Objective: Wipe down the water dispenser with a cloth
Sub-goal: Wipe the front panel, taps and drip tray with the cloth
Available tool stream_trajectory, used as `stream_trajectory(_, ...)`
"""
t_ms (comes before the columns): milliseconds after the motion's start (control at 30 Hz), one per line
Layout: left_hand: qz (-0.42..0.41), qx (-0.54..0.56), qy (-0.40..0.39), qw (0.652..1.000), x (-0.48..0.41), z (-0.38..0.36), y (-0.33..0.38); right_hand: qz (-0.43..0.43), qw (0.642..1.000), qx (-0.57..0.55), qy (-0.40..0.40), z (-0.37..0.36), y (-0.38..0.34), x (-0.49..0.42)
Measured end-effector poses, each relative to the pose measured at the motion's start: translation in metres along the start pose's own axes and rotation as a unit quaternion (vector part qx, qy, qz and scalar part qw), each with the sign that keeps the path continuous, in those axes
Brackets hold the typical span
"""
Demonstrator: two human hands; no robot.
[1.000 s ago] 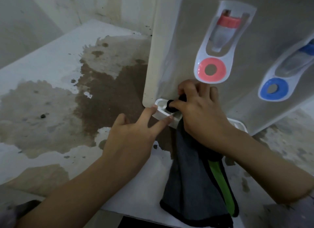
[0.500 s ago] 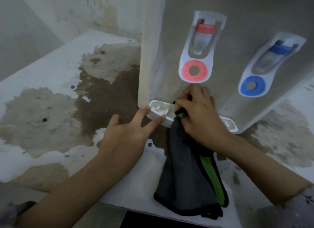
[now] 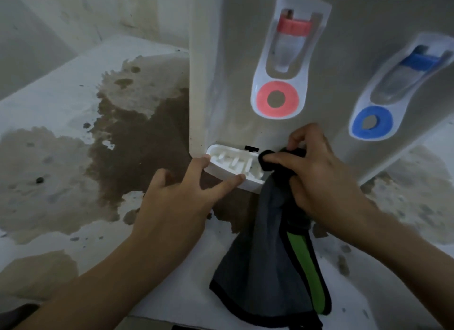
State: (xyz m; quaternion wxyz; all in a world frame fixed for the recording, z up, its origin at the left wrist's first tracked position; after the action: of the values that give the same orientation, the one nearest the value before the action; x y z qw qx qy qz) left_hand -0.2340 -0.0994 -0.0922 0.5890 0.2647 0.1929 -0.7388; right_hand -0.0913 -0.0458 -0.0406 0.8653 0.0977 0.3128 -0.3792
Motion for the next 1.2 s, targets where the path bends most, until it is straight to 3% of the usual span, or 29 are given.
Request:
stream_trajectory(300,-0.017,-0.022,-0.027,0.999,-0.001,-0.002,0.002,0.134,0.978,0.154,-0.044,-0.025,-0.014,-0.018)
stream_trajectory(467,-0.013,-0.003,-0.040,0.999,0.000,-0.005,0.002,0.155,0.974,0.160,-0.046,-0.026,-0.012,-0.013)
stream_trajectory(600,-0.007,0.000,-0.037,0.999,0.001,-0.008,0.003,0.138,0.982,0.101,-0.084,-0.033,-0.010,-0.018)
stream_trajectory(800,0.005,-0.001,-0.029,1.000,0.002,-0.011,0.002,0.078,0.995,0.050,-0.046,-0.030,-0.013,-0.005)
stream_trajectory(1000,0.003,-0.003,-0.002,1.000,0.002,-0.003,0.002,0.005,0.997,-0.076,-0.010,-0.031,0.001,-0.006)
stream_trajectory(1200,0.010,0.012,0.002,1.000,0.002,0.000,0.001,0.025,0.999,-0.042,0.002,-0.030,-0.001,-0.008)
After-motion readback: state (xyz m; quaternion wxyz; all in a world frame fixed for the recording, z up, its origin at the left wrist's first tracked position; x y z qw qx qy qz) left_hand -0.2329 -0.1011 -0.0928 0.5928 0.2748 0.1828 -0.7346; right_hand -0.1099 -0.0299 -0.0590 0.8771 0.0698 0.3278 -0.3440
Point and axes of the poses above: each hand's wrist, its own x-axis away from the middle knuckle, its own z-axis out of the back of the hand, y = z × x, the point moved 8 cm from there along -x, towards the middle knuckle, and after that the axes turned 10 degrees about y, right-handed, at the moved point
